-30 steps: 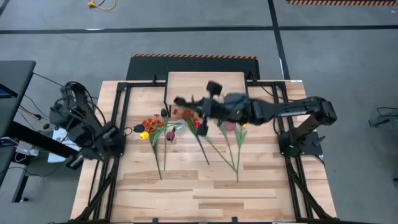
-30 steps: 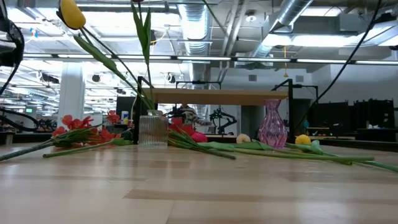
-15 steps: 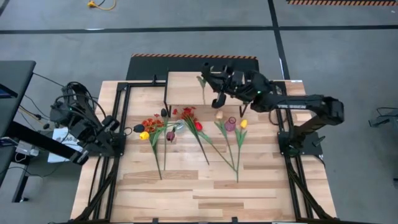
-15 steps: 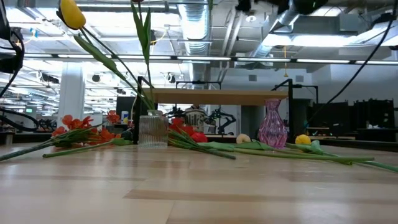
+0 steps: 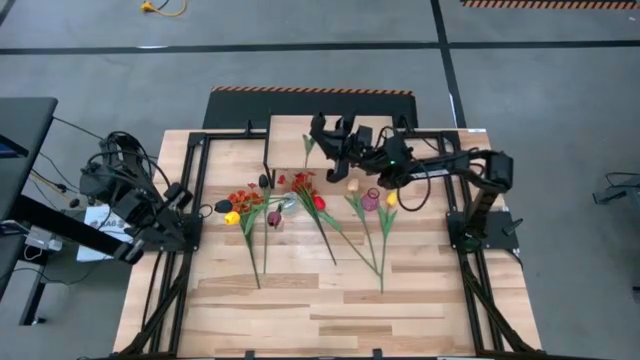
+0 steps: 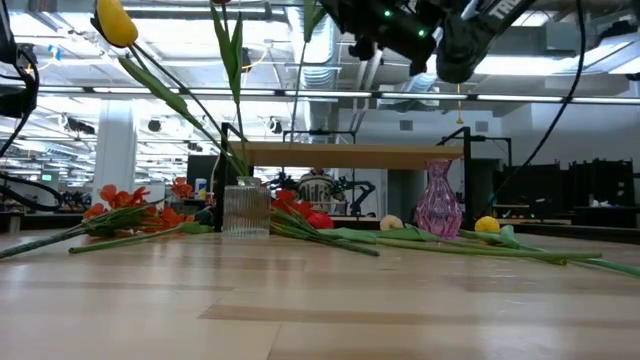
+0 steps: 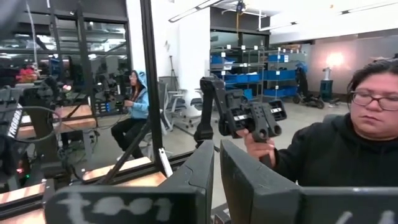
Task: Pick and place flowers into a vace then onto a shelf
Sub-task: Put the right black flower into the transparent vase
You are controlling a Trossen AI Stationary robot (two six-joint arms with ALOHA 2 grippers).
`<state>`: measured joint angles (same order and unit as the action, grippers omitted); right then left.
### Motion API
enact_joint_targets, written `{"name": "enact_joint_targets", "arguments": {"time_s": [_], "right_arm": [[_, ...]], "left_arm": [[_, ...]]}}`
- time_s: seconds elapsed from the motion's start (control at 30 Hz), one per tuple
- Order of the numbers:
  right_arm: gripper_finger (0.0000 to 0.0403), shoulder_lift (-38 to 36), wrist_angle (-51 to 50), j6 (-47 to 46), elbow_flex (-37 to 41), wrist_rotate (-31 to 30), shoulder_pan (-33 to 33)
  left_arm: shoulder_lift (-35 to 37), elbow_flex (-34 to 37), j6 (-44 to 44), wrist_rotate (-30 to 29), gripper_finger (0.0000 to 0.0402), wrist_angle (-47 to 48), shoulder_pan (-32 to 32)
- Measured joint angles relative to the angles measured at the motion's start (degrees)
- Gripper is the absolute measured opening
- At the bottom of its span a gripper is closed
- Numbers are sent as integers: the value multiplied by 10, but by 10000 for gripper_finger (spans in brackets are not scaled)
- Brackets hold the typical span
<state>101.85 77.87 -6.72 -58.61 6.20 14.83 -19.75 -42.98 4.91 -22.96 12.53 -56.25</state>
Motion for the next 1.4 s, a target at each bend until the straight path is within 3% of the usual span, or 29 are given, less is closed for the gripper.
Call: {"name": "enact_joint_targets", "arguments": {"time_s": [0.43, 1.4], "right_arm": [[0, 73, 21, -4, -50, -2, -32], [0, 73, -9, 18, -54, -7, -31]], "left_arm": [[0, 0, 3, -18, 16, 1, 0], [0, 0, 3, -19, 16, 13, 0]]}}
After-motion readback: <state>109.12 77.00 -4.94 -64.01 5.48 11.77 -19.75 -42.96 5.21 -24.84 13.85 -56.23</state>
